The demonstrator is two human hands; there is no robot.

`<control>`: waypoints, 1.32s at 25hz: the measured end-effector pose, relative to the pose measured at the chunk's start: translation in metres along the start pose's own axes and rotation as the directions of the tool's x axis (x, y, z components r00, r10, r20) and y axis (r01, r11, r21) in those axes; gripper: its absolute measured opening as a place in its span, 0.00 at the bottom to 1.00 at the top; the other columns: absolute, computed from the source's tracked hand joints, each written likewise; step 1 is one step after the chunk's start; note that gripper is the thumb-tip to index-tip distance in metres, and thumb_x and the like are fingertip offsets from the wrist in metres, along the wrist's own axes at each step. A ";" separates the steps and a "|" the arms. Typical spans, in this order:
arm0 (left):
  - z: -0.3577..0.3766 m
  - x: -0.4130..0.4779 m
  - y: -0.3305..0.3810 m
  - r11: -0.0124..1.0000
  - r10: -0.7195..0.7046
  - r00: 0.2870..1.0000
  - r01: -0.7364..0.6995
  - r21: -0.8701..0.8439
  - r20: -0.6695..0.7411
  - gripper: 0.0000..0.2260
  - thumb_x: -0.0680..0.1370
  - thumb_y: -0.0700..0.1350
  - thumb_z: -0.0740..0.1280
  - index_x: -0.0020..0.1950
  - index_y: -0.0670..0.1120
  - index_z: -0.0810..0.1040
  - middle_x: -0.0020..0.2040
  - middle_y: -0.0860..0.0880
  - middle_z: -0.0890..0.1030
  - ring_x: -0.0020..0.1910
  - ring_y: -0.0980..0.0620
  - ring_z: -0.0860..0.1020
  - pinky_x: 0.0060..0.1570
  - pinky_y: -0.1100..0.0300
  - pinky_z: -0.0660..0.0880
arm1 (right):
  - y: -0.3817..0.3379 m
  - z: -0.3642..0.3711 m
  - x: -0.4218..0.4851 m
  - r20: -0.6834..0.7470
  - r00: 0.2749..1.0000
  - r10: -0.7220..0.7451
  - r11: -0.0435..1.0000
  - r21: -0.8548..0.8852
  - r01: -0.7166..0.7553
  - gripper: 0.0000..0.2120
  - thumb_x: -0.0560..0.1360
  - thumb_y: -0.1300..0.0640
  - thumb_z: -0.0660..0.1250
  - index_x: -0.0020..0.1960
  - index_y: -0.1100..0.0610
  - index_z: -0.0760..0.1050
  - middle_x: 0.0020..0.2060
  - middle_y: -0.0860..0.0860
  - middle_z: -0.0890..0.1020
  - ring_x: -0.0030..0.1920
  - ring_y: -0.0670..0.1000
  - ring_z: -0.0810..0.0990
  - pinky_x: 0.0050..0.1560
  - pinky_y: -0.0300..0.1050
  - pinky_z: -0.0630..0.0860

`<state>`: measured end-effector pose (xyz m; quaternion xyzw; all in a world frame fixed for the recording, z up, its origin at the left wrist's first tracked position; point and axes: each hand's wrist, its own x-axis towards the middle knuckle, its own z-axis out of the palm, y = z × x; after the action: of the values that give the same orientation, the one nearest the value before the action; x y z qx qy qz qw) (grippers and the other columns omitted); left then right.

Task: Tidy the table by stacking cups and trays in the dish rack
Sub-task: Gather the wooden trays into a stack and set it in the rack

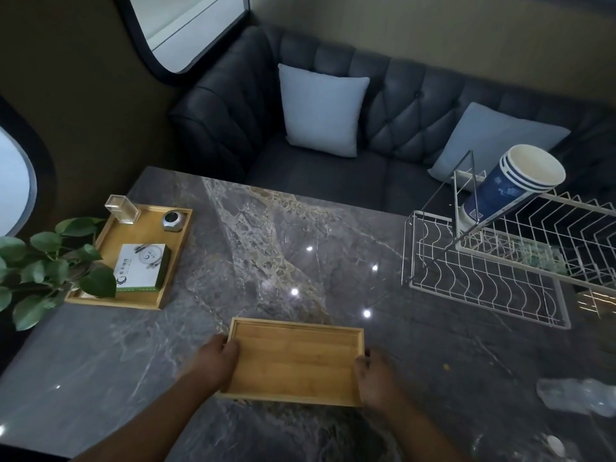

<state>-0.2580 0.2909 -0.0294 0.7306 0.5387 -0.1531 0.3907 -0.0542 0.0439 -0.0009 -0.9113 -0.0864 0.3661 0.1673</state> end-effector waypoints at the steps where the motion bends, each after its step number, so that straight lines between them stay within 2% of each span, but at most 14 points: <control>1: 0.001 0.000 0.003 0.995 -0.027 0.999 0.030 -0.091 0.040 0.19 0.84 0.54 0.55 0.65 0.45 0.76 0.65 0.37 0.79 0.61 0.38 0.77 0.61 0.49 0.71 | 0.000 0.003 0.003 0.046 0.999 0.009 0.999 0.053 -0.012 0.16 0.83 0.51 0.56 0.64 0.59 0.73 0.62 0.61 0.79 0.60 0.61 0.78 0.61 0.51 0.74; 4: 0.003 -0.005 0.011 0.943 -0.112 0.990 0.131 -0.306 0.081 0.22 0.85 0.54 0.53 0.68 0.42 0.75 0.67 0.36 0.77 0.63 0.38 0.75 0.67 0.46 0.69 | -0.002 0.007 0.010 0.105 0.993 0.062 0.985 0.152 -0.077 0.19 0.84 0.49 0.53 0.65 0.59 0.74 0.62 0.60 0.79 0.60 0.59 0.78 0.62 0.50 0.73; 7: 0.005 -0.009 0.013 0.881 -0.177 0.975 0.217 -0.421 0.131 0.24 0.83 0.58 0.57 0.70 0.43 0.74 0.65 0.38 0.77 0.60 0.40 0.76 0.67 0.44 0.71 | -0.002 0.010 0.014 0.130 0.985 0.112 0.975 0.176 -0.134 0.23 0.84 0.46 0.50 0.65 0.58 0.76 0.62 0.58 0.79 0.61 0.58 0.78 0.63 0.51 0.72; 10: 0.006 -0.011 0.015 0.844 -0.191 0.967 0.248 -0.476 0.166 0.24 0.80 0.60 0.62 0.70 0.46 0.72 0.61 0.43 0.77 0.54 0.43 0.77 0.59 0.46 0.75 | -0.001 0.013 0.015 0.131 0.985 0.109 0.976 0.176 -0.131 0.22 0.83 0.47 0.51 0.66 0.58 0.75 0.64 0.59 0.79 0.62 0.58 0.77 0.60 0.48 0.70; 13: 0.010 -0.012 0.018 0.815 -0.210 0.964 0.264 -0.516 0.162 0.25 0.77 0.63 0.65 0.68 0.49 0.72 0.61 0.43 0.76 0.54 0.43 0.77 0.50 0.48 0.75 | -0.001 0.016 0.017 0.121 0.987 0.108 0.971 0.198 -0.130 0.21 0.83 0.48 0.52 0.65 0.58 0.76 0.63 0.59 0.79 0.62 0.58 0.78 0.60 0.49 0.71; 16: 0.009 -0.007 0.019 0.790 -0.156 0.975 0.218 -0.573 0.156 0.28 0.71 0.64 0.70 0.63 0.47 0.73 0.57 0.44 0.80 0.52 0.43 0.80 0.49 0.48 0.77 | 0.003 0.016 0.019 0.128 0.983 0.128 0.965 0.213 -0.153 0.22 0.84 0.47 0.51 0.65 0.59 0.76 0.63 0.59 0.79 0.61 0.58 0.78 0.57 0.47 0.70; 18: 0.004 -0.002 0.019 0.784 -0.100 0.976 0.196 -0.589 0.192 0.28 0.70 0.59 0.75 0.62 0.42 0.77 0.54 0.41 0.84 0.50 0.41 0.83 0.47 0.50 0.80 | 0.007 0.014 0.019 0.140 0.981 0.135 0.962 0.219 -0.164 0.23 0.83 0.45 0.51 0.65 0.58 0.76 0.61 0.58 0.80 0.57 0.56 0.78 0.55 0.47 0.70; 20: -0.001 0.000 0.016 0.793 -0.051 0.969 0.186 -0.579 0.242 0.24 0.72 0.54 0.77 0.59 0.38 0.80 0.49 0.42 0.87 0.46 0.43 0.87 0.39 0.55 0.81 | 0.009 0.012 0.018 0.149 0.979 0.138 0.965 0.202 -0.167 0.23 0.83 0.45 0.51 0.64 0.58 0.76 0.60 0.58 0.80 0.53 0.55 0.77 0.53 0.46 0.70; 22: -0.003 -0.001 0.015 0.776 -0.022 0.952 0.208 -0.596 0.304 0.20 0.73 0.52 0.76 0.57 0.39 0.82 0.46 0.44 0.89 0.41 0.47 0.88 0.30 0.60 0.80 | 0.009 0.009 0.018 0.145 0.981 0.129 0.968 0.198 -0.157 0.22 0.84 0.46 0.51 0.64 0.58 0.77 0.61 0.59 0.80 0.54 0.55 0.78 0.52 0.45 0.68; 24: -0.002 -0.004 0.014 0.730 0.027 0.934 0.225 -0.645 0.356 0.19 0.72 0.51 0.76 0.56 0.40 0.83 0.45 0.44 0.89 0.40 0.47 0.88 0.26 0.62 0.79 | 0.011 0.006 0.017 0.143 0.983 0.114 0.962 0.231 -0.146 0.22 0.84 0.46 0.52 0.64 0.58 0.77 0.60 0.58 0.80 0.52 0.54 0.77 0.51 0.45 0.68; 26: -0.001 -0.005 0.014 0.705 0.068 0.919 0.232 -0.670 0.389 0.22 0.70 0.53 0.76 0.57 0.40 0.83 0.48 0.42 0.88 0.43 0.45 0.88 0.30 0.60 0.81 | 0.012 0.004 0.015 0.150 0.983 0.104 0.957 0.254 -0.140 0.21 0.83 0.46 0.51 0.64 0.57 0.76 0.59 0.57 0.80 0.50 0.52 0.75 0.51 0.45 0.68; 29: 0.001 -0.002 0.011 0.622 0.079 0.895 0.300 -0.723 0.439 0.25 0.69 0.51 0.77 0.60 0.37 0.83 0.54 0.35 0.86 0.52 0.36 0.85 0.50 0.46 0.83 | 0.013 0.004 0.015 0.146 0.984 0.103 0.957 0.256 -0.138 0.22 0.83 0.46 0.51 0.63 0.58 0.76 0.58 0.57 0.79 0.51 0.52 0.75 0.52 0.46 0.69; 30: 0.002 -0.002 0.010 0.599 0.073 0.888 0.325 -0.732 0.455 0.24 0.69 0.50 0.77 0.59 0.37 0.83 0.55 0.34 0.85 0.53 0.34 0.85 0.52 0.43 0.82 | 0.012 0.004 0.016 0.147 0.984 0.104 0.956 0.259 -0.140 0.22 0.83 0.46 0.51 0.63 0.57 0.76 0.58 0.57 0.80 0.51 0.52 0.76 0.52 0.46 0.69; 33: 0.007 -0.003 0.010 0.535 0.073 0.874 0.373 -0.758 0.481 0.18 0.69 0.49 0.78 0.53 0.38 0.87 0.56 0.33 0.85 0.52 0.33 0.85 0.44 0.44 0.83 | 0.014 0.005 0.020 0.161 0.978 0.135 0.936 0.304 -0.179 0.20 0.83 0.45 0.51 0.60 0.56 0.76 0.60 0.58 0.80 0.52 0.53 0.76 0.53 0.48 0.70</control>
<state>-0.2488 0.2827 -0.0274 0.3476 0.5004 -0.0802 0.7889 -0.0431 0.0379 -0.0220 -0.8492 0.0355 0.4493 0.2752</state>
